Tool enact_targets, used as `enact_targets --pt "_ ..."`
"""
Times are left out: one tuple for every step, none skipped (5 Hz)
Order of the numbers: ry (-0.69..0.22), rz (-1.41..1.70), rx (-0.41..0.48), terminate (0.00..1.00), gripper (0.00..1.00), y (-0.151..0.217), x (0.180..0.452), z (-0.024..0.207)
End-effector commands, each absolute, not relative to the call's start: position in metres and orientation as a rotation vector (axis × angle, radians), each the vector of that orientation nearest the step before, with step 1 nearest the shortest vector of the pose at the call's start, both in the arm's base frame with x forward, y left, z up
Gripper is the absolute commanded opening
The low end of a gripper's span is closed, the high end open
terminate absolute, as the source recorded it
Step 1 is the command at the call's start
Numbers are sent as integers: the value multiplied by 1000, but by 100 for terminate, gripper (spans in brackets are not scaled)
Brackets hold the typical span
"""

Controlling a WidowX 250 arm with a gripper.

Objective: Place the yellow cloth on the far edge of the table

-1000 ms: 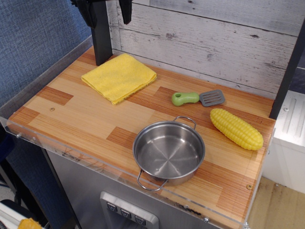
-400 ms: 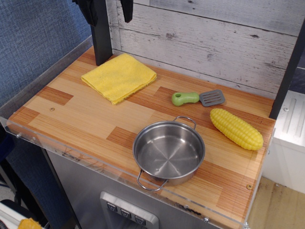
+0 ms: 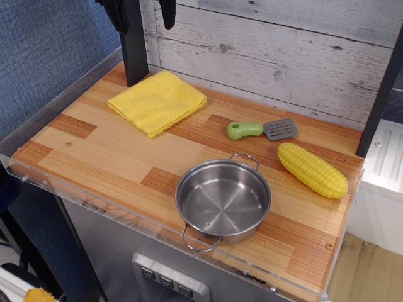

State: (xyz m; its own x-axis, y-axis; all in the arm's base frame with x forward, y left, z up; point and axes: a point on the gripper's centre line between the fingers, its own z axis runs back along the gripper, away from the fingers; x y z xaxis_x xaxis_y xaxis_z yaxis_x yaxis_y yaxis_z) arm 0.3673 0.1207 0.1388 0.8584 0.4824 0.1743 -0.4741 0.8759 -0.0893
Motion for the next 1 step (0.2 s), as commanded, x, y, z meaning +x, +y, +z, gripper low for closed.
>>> enact_targets --pt "-268 495 -38 100 100 120 362 166"
